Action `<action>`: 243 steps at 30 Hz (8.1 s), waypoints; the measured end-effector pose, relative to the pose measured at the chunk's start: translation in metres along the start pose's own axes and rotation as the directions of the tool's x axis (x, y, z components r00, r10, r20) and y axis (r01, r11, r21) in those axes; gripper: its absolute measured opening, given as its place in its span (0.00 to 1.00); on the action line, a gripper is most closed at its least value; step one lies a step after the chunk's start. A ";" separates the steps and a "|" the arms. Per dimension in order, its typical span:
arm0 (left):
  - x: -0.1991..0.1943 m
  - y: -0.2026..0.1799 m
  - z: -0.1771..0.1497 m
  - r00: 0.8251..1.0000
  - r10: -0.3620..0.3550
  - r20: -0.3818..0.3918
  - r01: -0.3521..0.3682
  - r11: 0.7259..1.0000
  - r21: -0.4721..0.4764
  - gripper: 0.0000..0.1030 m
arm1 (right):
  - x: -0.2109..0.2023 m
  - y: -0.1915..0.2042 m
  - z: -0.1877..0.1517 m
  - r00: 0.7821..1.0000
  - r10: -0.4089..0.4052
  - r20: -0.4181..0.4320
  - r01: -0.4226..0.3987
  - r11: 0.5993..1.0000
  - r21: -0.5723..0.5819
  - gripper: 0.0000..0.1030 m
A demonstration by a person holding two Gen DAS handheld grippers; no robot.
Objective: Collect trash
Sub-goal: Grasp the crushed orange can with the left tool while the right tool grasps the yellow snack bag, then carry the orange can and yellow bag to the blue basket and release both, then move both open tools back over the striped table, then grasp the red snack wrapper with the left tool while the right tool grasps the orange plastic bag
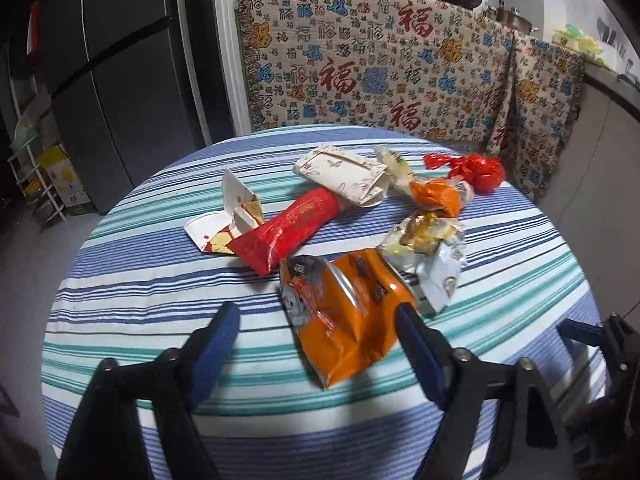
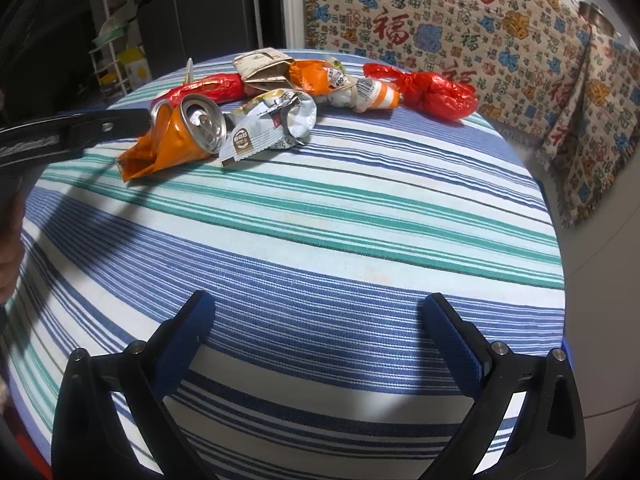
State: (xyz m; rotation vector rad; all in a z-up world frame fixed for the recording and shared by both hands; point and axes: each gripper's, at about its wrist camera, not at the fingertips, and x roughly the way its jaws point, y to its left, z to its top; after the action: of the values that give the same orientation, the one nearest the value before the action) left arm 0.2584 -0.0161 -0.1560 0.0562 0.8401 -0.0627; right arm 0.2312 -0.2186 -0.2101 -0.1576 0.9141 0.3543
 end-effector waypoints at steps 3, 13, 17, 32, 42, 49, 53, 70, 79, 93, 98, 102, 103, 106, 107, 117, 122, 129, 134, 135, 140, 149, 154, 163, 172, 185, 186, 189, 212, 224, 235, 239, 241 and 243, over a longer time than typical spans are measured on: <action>0.009 0.006 0.000 1.000 0.003 -0.019 -0.004 0.999 -0.032 0.71 | 0.000 0.000 0.000 1.000 0.000 0.000 0.000 1.000 -0.001 1.00; 0.013 0.000 -0.004 0.999 -0.012 -0.034 0.012 1.000 0.006 0.18 | 0.001 0.000 0.001 1.000 0.002 0.001 -0.002 1.000 -0.002 1.00; 0.000 0.005 -0.008 0.999 -0.026 -0.024 0.026 1.000 -0.007 0.14 | 0.001 0.000 0.000 1.000 0.002 0.001 -0.002 1.000 -0.001 1.00; -0.039 0.033 -0.053 0.996 -0.083 -0.028 0.080 0.993 -0.083 0.14 | 0.007 0.005 0.037 0.996 0.077 0.054 -0.078 0.997 0.015 0.92; -0.040 0.036 -0.059 0.994 -0.111 -0.024 0.108 0.991 -0.084 0.14 | 0.055 0.013 0.116 0.990 0.137 0.028 -0.138 0.989 0.043 0.86; -0.042 0.039 -0.060 0.992 -0.123 -0.020 0.120 0.988 -0.092 0.14 | 0.045 0.011 0.104 0.982 0.189 0.011 -0.189 0.980 0.060 0.22; -0.046 0.035 -0.062 0.991 -0.135 -0.013 0.133 0.987 -0.092 0.14 | 0.011 0.012 0.075 0.985 0.174 0.011 -0.174 0.984 0.039 0.20; -0.058 -0.015 -0.064 0.987 -0.158 -0.001 0.158 0.987 -0.020 0.14 | -0.063 -0.032 0.000 0.986 0.134 0.095 -0.149 0.973 0.177 0.20; -0.055 -0.018 -0.065 0.990 -0.144 -0.004 0.144 0.990 -0.008 0.14 | -0.061 -0.029 -0.002 0.985 0.145 0.095 -0.159 0.974 0.162 0.20; -0.054 -0.017 -0.065 0.991 -0.135 -0.002 0.135 0.991 -0.007 0.14 | -0.060 -0.029 -0.002 0.985 0.146 0.095 -0.159 0.976 0.149 0.20; -0.054 -0.017 -0.065 0.991 -0.135 -0.002 0.135 0.991 -0.007 0.14 | -0.063 -0.031 -0.002 0.985 0.145 0.098 -0.159 0.976 0.152 0.20; -0.053 -0.017 -0.064 0.991 -0.137 -0.003 0.137 0.991 -0.007 0.14 | -0.064 -0.033 -0.003 0.985 0.144 0.099 -0.158 0.975 0.155 0.20; -0.053 -0.017 -0.064 0.991 -0.137 -0.004 0.137 0.991 -0.007 0.14 | -0.064 -0.033 -0.003 0.985 0.144 0.098 -0.158 0.975 0.155 0.20; -0.052 -0.015 -0.063 0.990 -0.141 -0.004 0.141 0.990 -0.008 0.14 | -0.065 -0.033 -0.003 0.985 0.143 0.100 -0.157 0.975 0.154 0.20; -0.052 -0.015 -0.062 0.990 -0.143 -0.003 0.143 0.990 -0.010 0.14 | -0.064 -0.033 -0.003 0.985 0.142 0.101 -0.157 0.975 0.155 0.20; -0.056 -0.020 -0.058 0.978 -0.208 -0.009 0.207 0.978 -0.033 0.14 | -0.069 -0.045 -0.004 0.985 0.127 0.116 -0.148 0.971 0.190 0.20; -0.059 -0.029 -0.054 0.975 -0.224 -0.011 0.223 0.974 -0.032 0.14 | -0.074 -0.054 -0.006 0.985 0.123 0.125 -0.147 0.967 0.207 0.20; -0.066 -0.063 -0.040 0.962 -0.271 -0.014 0.271 0.963 -0.004 0.14 | -0.095 -0.085 -0.011 0.984 0.080 0.157 -0.120 0.956 0.266 0.20; -0.073 -0.111 -0.017 0.937 -0.350 -0.010 0.350 0.936 0.044 0.14 | -0.127 -0.132 -0.018 0.983 0.000 0.183 -0.062 0.940 0.336 0.20; -0.074 -0.123 -0.013 0.930 -0.367 -0.011 0.367 0.928 0.060 0.14 | -0.134 -0.143 -0.019 0.983 -0.019 0.183 -0.047 0.936 0.348 0.20; -0.071 -0.200 0.009 0.898 -0.438 -0.037 0.438 0.884 0.162 0.14 | -0.156 -0.202 -0.028 0.985 -0.130 0.115 0.077 0.922 0.380 0.20; -0.022 -0.315 0.020 0.854 -0.504 -0.129 0.520 0.819 0.244 0.14 | -0.131 -0.298 -0.066 0.973 -0.228 -0.033 0.217 0.856 0.470 0.20; 0.015 -0.355 0.012 0.846 -0.494 -0.201 0.532 0.811 0.243 0.14 | -0.117 -0.328 -0.088 0.972 -0.221 -0.076 0.228 0.823 0.520 0.20; 0.054 -0.402 -0.008 0.833 -0.478 -0.276 0.544 0.797 0.262 0.14 | -0.104 -0.357 -0.107 0.974 -0.201 -0.103 0.224 0.791 0.570 0.21; 0.103 -0.440 -0.023 0.801 -0.485 -0.350 0.578 0.779 0.245 0.60 | -0.114 -0.376 -0.117 0.973 -0.228 -0.032 0.191 0.726 0.660 0.50; 0.012 -0.381 0.007 0.823 -0.542 -0.171 0.568 0.784 0.252 0.61 | -0.165 -0.348 -0.093 0.911 -0.403 0.089 0.273 0.751 0.601 0.81; -0.004 -0.363 0.008 0.826 -0.544 -0.148 0.564 0.788 0.248 0.63 | -0.168 -0.342 -0.090 0.905 -0.414 0.096 0.283 0.756 0.590 0.83; -0.031 -0.314 0.005 0.853 -0.513 -0.099 0.521 0.818 0.244 0.71 | -0.173 -0.317 -0.077 0.895 -0.426 0.132 0.292 0.783 0.548 0.85; 0.009 0.009 -0.047 0.993 -0.075 -0.095 0.080 0.996 0.050 0.75 | -0.006 -0.015 0.020 1.000 -0.009 -0.005 0.009 0.994 0.113 0.92; 0.031 0.022 -0.025 0.991 -0.069 -0.116 0.079 0.993 0.086 0.91 | 0.020 -0.006 0.038 0.998 -0.064 -0.016 0.065 0.993 0.096 1.00; 0.053 0.058 0.049 0.992 -0.119 -0.048 0.126 0.978 0.167 0.91 | 0.022 -0.007 0.040 0.998 -0.062 -0.017 0.064 0.993 0.095 1.00; 0.064 0.045 0.049 0.986 -0.150 -0.075 0.163 0.960 0.227 0.67 | 0.022 -0.007 0.040 0.998 -0.061 -0.017 0.063 0.993 0.096 1.00; 0.068 0.040 0.045 0.981 -0.153 -0.118 0.178 0.954 0.240 0.23 | 0.023 -0.007 0.040 0.998 -0.061 -0.017 0.063 0.993 0.096 1.00; 0.065 0.036 0.041 0.983 -0.148 -0.112 0.171 0.958 0.230 0.20 | 0.022 -0.007 0.040 0.998 -0.061 -0.017 0.063 0.993 0.095 1.00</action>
State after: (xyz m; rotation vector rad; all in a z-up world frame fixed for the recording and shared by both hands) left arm 0.3345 0.0145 -0.1759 0.2197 0.9270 -0.3164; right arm 0.2761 -0.2084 -0.2039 -0.1001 0.9365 0.2512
